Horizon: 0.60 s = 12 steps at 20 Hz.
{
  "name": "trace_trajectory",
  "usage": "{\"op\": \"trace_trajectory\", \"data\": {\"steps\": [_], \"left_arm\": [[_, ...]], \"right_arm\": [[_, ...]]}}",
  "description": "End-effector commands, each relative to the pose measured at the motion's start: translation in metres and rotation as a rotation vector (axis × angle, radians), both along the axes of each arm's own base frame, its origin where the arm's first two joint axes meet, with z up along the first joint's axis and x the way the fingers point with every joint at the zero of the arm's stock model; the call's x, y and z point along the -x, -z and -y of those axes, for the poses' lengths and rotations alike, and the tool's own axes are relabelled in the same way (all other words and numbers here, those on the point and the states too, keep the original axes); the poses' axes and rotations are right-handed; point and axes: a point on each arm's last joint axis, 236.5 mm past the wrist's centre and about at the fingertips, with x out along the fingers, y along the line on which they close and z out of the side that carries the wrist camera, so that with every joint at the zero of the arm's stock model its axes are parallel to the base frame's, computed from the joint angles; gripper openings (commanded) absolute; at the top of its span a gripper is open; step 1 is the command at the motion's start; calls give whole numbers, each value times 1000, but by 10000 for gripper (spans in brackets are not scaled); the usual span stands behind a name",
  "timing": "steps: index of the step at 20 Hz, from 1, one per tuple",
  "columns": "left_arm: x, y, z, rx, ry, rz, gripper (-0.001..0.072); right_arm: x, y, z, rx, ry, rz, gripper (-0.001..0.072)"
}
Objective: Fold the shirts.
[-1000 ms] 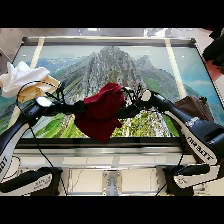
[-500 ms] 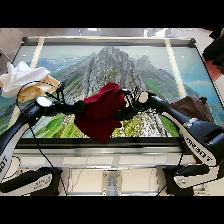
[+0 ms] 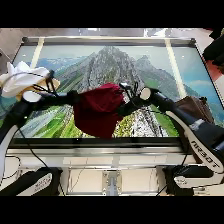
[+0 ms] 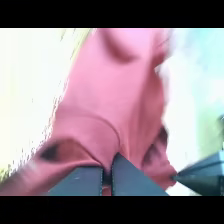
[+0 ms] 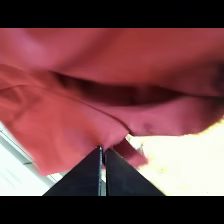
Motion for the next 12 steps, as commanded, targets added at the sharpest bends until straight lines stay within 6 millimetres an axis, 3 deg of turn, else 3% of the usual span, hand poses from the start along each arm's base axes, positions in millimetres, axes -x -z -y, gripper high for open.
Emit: {"op": "trace_trajectory", "data": {"steps": [1, 3, 5, 7, 8, 10, 12], "left_arm": [[3, -129, -31, 14, -78, 305, 15], [38, -207, -44, 0, -114, 506, 15], [87, -271, -53, -34, -155, 706, 15], [134, -318, -70, -96, -244, 886, 14], [154, -335, -79, -110, -305, 951, 14], [187, -355, -88, -98, -390, 1021, 14], [191, -346, -82, -106, -365, 988, 14]], "right_arm": [[-1, -79, 45, 61, -34, 122, 7], [8, -164, 62, 31, -26, 302, 7], [31, -266, 74, -38, -9, 551, 6], [61, -352, 89, -102, 32, 770, 6], [74, -385, 99, -119, 60, 853, 5], [92, -430, 116, -129, 102, 979, 5], [93, -439, 121, -123, 114, 1004, 6]]}}
